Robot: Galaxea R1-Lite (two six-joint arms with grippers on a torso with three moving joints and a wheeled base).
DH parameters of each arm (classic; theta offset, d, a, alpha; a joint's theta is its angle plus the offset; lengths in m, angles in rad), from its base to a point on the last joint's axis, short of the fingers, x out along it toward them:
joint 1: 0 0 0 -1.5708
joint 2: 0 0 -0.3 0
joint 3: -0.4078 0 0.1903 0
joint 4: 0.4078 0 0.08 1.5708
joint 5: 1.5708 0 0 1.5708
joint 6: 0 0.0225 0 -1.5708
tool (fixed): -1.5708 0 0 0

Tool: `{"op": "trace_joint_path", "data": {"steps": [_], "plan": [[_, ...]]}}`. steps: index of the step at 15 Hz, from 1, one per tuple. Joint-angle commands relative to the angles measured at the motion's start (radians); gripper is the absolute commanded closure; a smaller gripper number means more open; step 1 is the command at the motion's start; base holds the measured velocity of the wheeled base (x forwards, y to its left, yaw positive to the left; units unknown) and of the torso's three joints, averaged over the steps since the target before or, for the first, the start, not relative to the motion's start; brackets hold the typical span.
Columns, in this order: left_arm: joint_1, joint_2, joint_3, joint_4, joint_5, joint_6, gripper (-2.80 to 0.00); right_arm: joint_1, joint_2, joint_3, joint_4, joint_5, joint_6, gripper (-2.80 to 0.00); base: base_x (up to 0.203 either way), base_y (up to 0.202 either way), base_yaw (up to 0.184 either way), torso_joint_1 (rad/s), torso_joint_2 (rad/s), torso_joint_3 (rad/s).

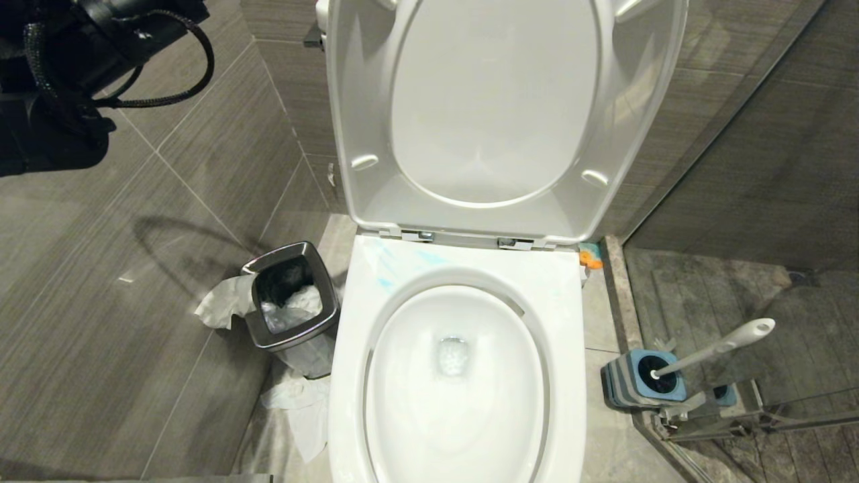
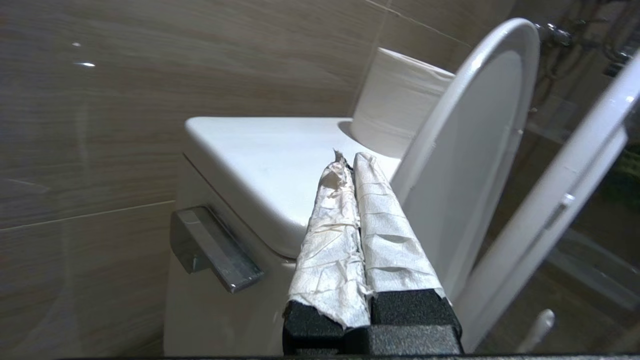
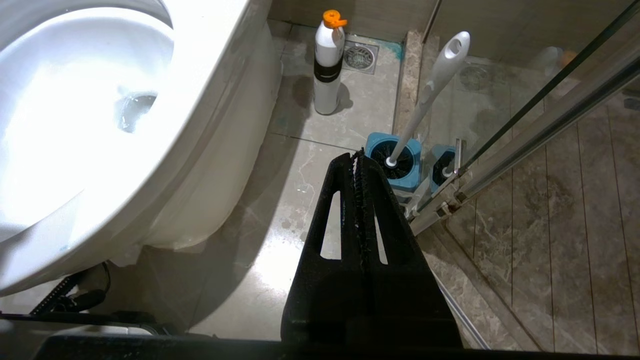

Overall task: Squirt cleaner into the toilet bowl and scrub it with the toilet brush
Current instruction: Close the toilet lid

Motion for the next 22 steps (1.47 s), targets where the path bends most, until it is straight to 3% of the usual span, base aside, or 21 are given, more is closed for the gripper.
{"op": "trace_joint_path", "data": {"steps": [1,5,9,15,17,22], "plan": [[-0.03,0.008,0.001,0.002,0.037,0.027,0.0,0.0,0.001,0.0,0.0,0.0,0.0,0.0,0.0,0.0,0.0,0.0,0.0,0.0],[-0.086,0.004,0.001,0.065,0.076,0.164,0.0,0.0,0.001,0.0,0.0,0.0,0.0,0.0,0.0,0.0,0.0,0.0,0.0,0.0],[-0.148,0.004,-0.001,0.092,0.097,0.232,0.0,0.0,0.001,0.0,0.0,0.0,0.0,0.0,0.0,0.0,0.0,0.0,0.0,0.0],[-0.167,0.022,-0.005,0.185,0.215,0.349,0.0,0.0,0.001,0.0,0.0,0.0,0.0,0.0,0.0,0.0,0.0,0.0,0.0,0.0],[-0.166,0.027,-0.008,0.199,0.254,0.358,0.0,0.0,0.001,0.0,0.0,0.0,0.0,0.0,0.0,0.0,0.0,0.0,0.0,0.0],[-0.202,0.048,-0.007,0.2,0.254,0.409,0.0,0.0,0.001,0.0,0.0,0.0,0.0,0.0,0.0,0.0,0.0,0.0,0.0,0.0]]}}
